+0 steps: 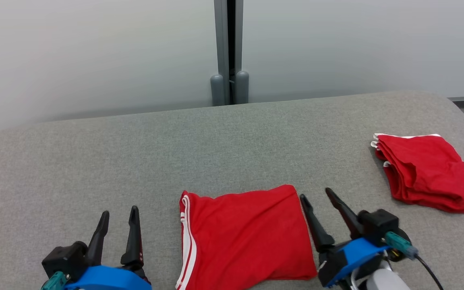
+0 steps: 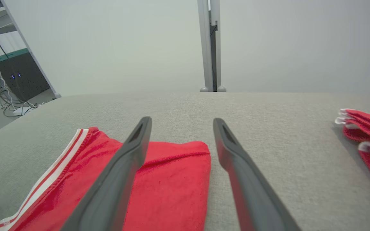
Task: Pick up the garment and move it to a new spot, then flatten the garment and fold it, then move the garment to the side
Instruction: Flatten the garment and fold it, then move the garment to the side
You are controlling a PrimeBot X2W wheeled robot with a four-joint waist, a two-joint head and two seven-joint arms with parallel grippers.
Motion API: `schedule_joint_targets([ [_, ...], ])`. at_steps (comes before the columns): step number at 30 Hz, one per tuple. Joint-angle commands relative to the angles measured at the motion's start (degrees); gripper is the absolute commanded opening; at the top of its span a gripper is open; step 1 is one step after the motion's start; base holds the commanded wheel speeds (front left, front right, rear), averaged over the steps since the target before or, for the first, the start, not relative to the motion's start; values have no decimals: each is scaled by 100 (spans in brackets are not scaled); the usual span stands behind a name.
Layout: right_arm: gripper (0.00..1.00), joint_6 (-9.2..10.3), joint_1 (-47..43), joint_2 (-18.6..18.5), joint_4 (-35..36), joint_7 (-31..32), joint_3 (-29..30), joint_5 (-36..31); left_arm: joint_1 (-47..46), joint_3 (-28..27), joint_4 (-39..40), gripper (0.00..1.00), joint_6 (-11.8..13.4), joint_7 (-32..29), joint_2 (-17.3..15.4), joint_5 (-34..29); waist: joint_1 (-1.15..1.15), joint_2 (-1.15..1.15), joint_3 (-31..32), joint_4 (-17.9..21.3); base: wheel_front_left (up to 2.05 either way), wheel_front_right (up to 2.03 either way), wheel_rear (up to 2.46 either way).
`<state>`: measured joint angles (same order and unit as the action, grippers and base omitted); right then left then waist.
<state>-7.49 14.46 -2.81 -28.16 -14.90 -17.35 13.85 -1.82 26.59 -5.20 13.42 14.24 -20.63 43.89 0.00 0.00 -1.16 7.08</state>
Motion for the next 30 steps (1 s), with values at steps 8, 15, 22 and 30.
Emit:
schedule_joint_targets([
  [8, 100, -1, -760, -12, 546, -31, 1193, -4, 326, -129, -311, 100, -22, 80, -9, -197, 0, 0, 102, 102, 0, 0, 0],
  [15, 100, -1, -994, -13, 698, -34, 1350, 0, 516, -294, -419, 100, -90, 99, 79, -378, 0, 0, 117, 85, 0, 0, 0],
  [22, 100, -1, -1012, -13, 666, -34, 1265, -32, 573, -443, -458, 100, -202, 98, 200, -520, 0, 0, 125, 40, 0, 0, 0],
  [30, 100, -1, -971, -13, 630, -34, 1217, -51, 592, -518, -482, 100, -280, 99, 265, -613, 0, 0, 116, 6, 0, 0, 0],
])
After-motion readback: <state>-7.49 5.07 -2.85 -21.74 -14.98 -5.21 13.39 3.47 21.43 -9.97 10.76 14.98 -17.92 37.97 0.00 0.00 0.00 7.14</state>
